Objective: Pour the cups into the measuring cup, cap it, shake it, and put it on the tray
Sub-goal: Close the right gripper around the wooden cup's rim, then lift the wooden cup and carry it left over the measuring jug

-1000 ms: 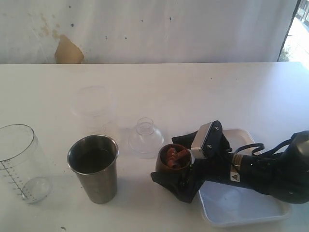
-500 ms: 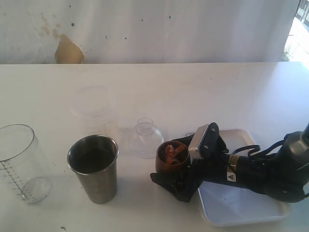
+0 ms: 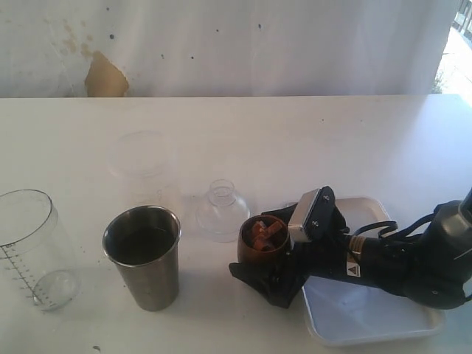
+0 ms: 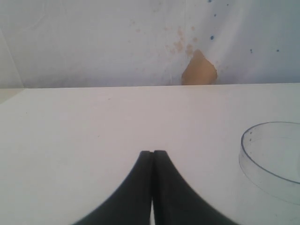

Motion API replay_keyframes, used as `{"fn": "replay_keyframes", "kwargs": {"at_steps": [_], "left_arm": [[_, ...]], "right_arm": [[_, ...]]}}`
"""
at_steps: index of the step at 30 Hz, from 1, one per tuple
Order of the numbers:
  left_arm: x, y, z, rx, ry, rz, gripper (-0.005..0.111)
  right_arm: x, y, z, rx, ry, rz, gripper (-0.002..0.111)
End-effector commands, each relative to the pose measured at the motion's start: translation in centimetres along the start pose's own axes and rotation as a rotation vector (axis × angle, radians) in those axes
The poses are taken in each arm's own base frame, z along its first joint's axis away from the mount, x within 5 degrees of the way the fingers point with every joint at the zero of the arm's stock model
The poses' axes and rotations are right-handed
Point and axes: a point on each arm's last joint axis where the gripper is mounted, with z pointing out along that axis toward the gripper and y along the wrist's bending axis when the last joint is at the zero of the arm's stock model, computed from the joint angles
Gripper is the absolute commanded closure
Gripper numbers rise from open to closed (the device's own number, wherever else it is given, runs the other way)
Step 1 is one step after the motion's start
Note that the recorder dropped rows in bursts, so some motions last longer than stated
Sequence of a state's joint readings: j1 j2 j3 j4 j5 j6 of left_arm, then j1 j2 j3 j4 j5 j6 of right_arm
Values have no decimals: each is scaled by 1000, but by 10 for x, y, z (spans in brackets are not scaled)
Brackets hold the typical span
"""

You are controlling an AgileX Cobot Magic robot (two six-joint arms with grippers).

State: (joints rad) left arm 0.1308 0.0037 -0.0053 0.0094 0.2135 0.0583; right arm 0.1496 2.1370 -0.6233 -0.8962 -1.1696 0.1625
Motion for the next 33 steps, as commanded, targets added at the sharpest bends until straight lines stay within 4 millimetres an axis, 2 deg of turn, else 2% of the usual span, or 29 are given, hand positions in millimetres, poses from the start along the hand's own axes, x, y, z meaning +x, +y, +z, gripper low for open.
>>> {"fn": "replay_keyframes", "kwargs": {"at_steps": [1, 18, 20, 23, 26, 31, 32, 33], "left_arm": [[1, 0, 0, 3, -10, 0, 107], [1, 0, 0, 3, -10, 0, 107], [1, 0, 0, 3, -10, 0, 107], [1, 0, 0, 3, -10, 0, 107], [1, 0, 0, 3, -10, 0, 107], [1, 0, 0, 3, -10, 0, 107], [1, 0, 0, 3, -10, 0, 107], [1, 0, 0, 3, -10, 0, 107]], "right_arm": [[-2, -1, 1, -1, -25, 1, 3], [-2, -1, 1, 3, -21, 26, 3], [-2, -1, 1, 3, -19, 26, 6], [-2, -1, 1, -1, -21, 24, 20], [-2, -1, 1, -1, -23, 24, 41], [-3, -1, 1, -4, -28, 23, 92], [-4, 0, 1, -8, -41, 28, 108], [-5, 0, 1, -10, -52, 27, 108]]}}
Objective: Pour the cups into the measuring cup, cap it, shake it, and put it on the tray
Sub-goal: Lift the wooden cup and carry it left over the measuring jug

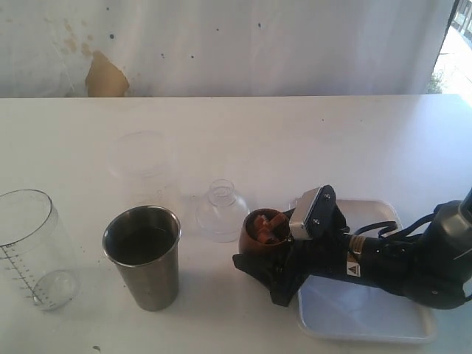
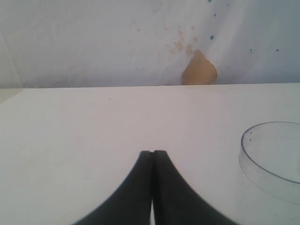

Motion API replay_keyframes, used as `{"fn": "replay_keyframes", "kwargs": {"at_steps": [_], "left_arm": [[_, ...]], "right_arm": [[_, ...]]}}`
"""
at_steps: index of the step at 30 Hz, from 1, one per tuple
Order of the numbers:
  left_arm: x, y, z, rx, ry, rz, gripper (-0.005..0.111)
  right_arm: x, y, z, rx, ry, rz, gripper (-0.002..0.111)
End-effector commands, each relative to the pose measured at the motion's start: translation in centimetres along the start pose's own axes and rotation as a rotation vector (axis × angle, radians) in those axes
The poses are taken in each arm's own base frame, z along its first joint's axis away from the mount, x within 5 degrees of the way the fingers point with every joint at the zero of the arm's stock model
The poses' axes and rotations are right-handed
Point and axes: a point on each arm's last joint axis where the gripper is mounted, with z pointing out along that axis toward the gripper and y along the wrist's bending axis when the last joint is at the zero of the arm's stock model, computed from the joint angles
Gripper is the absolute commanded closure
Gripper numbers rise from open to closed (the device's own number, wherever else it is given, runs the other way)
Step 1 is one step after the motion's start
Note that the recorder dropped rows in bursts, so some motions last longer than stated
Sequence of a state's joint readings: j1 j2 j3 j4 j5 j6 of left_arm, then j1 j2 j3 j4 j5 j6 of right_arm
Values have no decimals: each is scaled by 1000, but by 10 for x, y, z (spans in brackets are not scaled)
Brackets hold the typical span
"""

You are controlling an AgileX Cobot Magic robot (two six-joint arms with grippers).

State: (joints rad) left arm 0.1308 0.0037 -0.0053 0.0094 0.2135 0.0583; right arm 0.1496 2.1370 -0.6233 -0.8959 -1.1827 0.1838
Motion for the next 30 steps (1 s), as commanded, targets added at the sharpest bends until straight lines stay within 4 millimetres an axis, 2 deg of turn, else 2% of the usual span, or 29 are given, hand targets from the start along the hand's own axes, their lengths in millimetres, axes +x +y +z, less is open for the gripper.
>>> {"fn": "replay_keyframes", "kwargs": {"at_steps": [1, 6, 8, 11, 14, 18, 22, 30], "left_arm": [[1, 0, 0, 3, -10, 0, 107], [1, 0, 0, 3, -10, 0, 107], [1, 0, 0, 3, -10, 0, 107], [1, 0, 0, 3, -10, 0, 107], [1, 0, 0, 3, -10, 0, 107], [1, 0, 0, 3, -10, 0, 107], [1, 0, 0, 3, -10, 0, 107], [1, 0, 0, 3, -10, 0, 107]], "right_arm": [[-7, 0, 0, -7, -47, 1, 108], [-36, 0, -6, 0, -111, 6, 108], [-61, 1, -14, 2, -164, 2, 108], [-89, -1, -22, 38, -136, 37, 108], [-137, 3, -34, 1, -125, 50, 108], [-180, 11, -37, -43, -185, 59, 108], [-213, 26, -19, -68, -181, -10, 108], [-248, 59, 29, -128, -185, -102, 108]]}}
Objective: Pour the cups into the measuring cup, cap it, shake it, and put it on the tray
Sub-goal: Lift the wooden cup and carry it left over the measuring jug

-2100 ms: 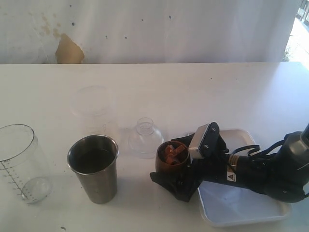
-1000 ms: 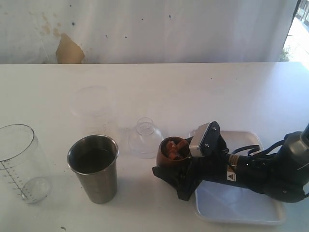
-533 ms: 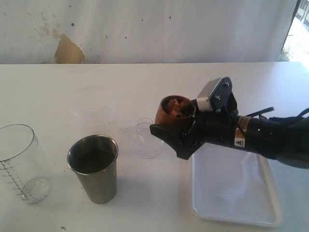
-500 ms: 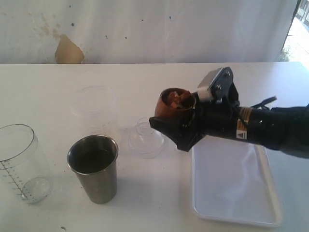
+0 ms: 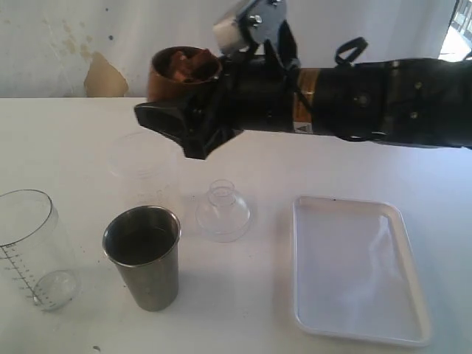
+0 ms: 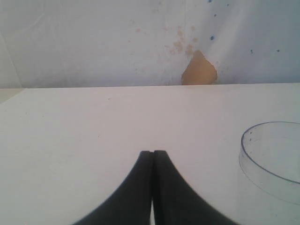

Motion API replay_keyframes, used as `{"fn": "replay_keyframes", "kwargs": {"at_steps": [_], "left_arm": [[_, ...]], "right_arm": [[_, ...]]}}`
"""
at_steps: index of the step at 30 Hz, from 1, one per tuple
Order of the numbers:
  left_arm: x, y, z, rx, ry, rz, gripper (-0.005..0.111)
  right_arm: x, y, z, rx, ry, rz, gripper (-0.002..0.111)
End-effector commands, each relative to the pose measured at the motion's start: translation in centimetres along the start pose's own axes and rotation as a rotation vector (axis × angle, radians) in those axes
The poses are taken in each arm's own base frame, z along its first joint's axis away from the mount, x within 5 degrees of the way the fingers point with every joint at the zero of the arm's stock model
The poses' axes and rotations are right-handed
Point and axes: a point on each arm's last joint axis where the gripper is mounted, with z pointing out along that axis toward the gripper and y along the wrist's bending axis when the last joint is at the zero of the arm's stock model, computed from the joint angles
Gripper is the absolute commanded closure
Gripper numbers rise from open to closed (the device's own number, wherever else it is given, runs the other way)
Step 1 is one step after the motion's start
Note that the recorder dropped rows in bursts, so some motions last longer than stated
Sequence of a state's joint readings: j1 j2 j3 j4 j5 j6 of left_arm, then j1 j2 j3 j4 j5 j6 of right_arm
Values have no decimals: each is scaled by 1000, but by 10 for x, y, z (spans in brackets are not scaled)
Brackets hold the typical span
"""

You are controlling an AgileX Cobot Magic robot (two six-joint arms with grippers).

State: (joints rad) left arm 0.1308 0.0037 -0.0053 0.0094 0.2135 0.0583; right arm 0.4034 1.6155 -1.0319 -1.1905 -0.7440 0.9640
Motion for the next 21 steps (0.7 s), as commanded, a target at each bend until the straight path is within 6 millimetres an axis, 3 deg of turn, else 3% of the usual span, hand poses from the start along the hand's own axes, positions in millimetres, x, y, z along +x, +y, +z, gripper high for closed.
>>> {"fn": "replay_keyframes", "kwargs": {"at_steps": [1, 14, 21], "left_arm": [[1, 0, 0, 3, -10, 0, 107], [1, 0, 0, 3, -10, 0, 107], [1, 0, 0, 3, -10, 0, 107]], "right_arm": [[-13, 11, 31, -47, -18, -17, 108], [0, 37, 124, -75, 54, -53, 108], [7, 43, 152, -65, 72, -132, 108]]}}
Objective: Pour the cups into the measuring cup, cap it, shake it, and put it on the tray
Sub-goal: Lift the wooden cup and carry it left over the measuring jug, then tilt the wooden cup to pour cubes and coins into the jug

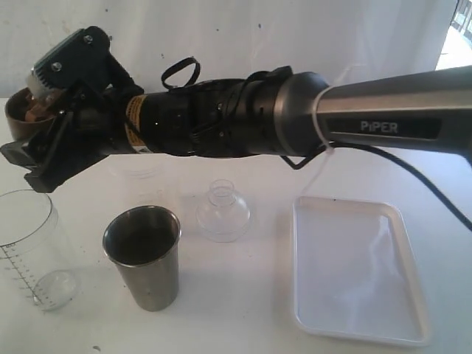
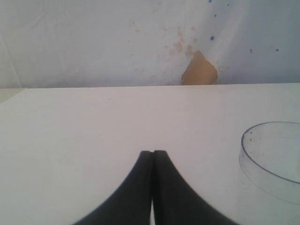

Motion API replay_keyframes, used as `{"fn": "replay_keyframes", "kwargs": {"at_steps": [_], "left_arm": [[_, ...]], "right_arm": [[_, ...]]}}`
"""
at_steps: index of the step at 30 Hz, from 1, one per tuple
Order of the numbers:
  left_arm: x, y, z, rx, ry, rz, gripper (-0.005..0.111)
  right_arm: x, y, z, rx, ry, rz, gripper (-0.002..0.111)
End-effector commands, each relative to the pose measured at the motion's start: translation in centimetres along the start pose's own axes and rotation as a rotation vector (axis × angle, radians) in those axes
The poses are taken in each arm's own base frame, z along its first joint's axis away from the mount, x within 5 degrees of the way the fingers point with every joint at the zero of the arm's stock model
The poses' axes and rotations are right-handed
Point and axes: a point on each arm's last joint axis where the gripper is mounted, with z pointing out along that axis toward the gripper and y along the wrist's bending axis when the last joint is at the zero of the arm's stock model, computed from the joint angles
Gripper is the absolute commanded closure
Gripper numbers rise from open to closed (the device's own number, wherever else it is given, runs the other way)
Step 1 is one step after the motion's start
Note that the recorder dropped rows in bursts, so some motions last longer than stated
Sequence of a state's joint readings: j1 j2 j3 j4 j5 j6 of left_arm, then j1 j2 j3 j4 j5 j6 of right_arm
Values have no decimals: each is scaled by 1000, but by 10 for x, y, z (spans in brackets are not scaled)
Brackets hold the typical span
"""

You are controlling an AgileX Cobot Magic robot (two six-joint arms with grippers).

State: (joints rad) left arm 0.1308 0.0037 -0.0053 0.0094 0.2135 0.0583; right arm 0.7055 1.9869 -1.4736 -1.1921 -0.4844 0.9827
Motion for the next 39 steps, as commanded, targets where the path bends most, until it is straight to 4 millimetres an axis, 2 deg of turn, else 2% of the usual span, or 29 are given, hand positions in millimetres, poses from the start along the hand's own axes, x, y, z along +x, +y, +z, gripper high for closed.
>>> {"fn": "replay_keyframes", "kwargs": {"at_steps": [1, 4, 9, 14, 27, 34, 39], "left_arm": [[1, 0, 0, 3, -10, 0, 107], [1, 0, 0, 3, -10, 0, 107], [1, 0, 0, 3, -10, 0, 107], [1, 0, 0, 3, -10, 0, 107], [1, 0, 0, 3, -10, 0, 107], [1, 0, 0, 3, -10, 0, 107], [1, 0, 0, 3, -10, 0, 107]], "right_arm": [[-5, 2, 12, 23, 1, -101, 108], [-6, 2, 15, 75, 38, -220, 108], [-7, -4, 20, 116, 55, -243, 108], [1, -7, 30, 110, 70, -346, 108], [2, -9, 31, 118, 101, -542, 108], [5, 1, 36, 150, 195, -718, 108], [4, 6, 38, 133, 188, -781, 108]]}}
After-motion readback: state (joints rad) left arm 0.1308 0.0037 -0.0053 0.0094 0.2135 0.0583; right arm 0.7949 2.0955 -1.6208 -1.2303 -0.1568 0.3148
